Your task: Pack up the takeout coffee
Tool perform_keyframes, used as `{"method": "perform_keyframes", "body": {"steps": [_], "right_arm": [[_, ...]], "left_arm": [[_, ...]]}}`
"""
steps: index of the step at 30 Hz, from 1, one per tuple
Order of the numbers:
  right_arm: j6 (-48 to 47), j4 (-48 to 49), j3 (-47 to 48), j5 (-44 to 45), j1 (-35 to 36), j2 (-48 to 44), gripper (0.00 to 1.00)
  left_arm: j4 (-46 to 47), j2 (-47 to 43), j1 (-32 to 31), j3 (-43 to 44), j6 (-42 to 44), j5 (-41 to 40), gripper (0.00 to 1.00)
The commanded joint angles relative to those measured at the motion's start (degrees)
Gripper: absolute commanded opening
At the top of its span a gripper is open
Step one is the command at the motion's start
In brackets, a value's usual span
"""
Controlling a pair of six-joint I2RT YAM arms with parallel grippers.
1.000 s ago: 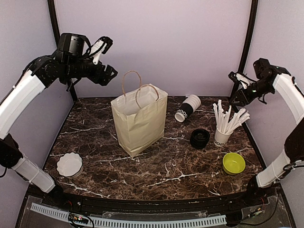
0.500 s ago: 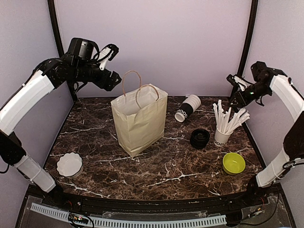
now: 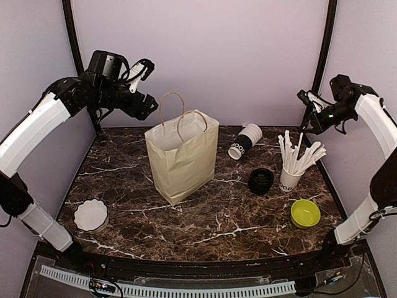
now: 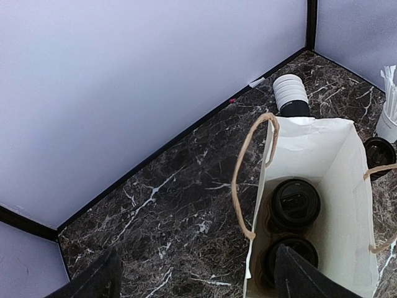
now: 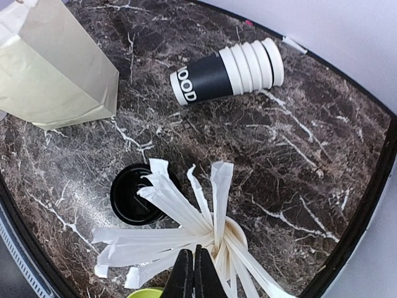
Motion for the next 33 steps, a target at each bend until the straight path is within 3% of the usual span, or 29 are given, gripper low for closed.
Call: {"method": "perform_keyframes", "body": {"steps": [1, 7, 12, 18, 24, 26, 29, 33], "right_arm": [[1.18, -4.45, 10.58, -3.79, 0.13, -3.26, 0.0], [-1.25, -4.75, 19.6, -1.28, 0.13, -5.78, 0.0], [-0.73, -3.21, 28.02, -4.24, 0.13, -6.81, 0.0], [0.8, -3.19, 36.43, -19.02, 0.19, -1.42, 0.0], [11.23, 9.97, 37.12, -34.1, 5.0, 2.48, 0.0], [19.53, 18.1, 37.84, -38.74, 6.83, 5.05, 0.0], [26.26, 25.48, 39.22, -40.39, 10.35, 8.73, 0.0], [27.03, 26.9, 40.32, -39.33, 15.32, 13.61, 0.0]], "left_arm": [[-1.39, -2.55, -0.07, 0.77, 0.09, -0.12, 0.87], [-4.26, -0.73, -0.07, 5.33, 0.11, 0.06, 0.87], [-8.11, 2.52, -0.06, 11.69, -0.13, -0.31, 0.86], [-8.16, 3.62, -0.07, 12.09, -0.8, -2.0, 0.86], [-6.88, 2.69, -0.07, 8.77, -1.66, -5.06, 0.85], [-5.71, 1.58, -0.06, 7.21, -1.83, -5.21, 0.85], [-4.56, 0.21, -0.04, 5.7, -2.02, -5.45, 0.84], [-4.48, -1.42, 0.0, 4.32, -2.02, -5.9, 0.85]]}}
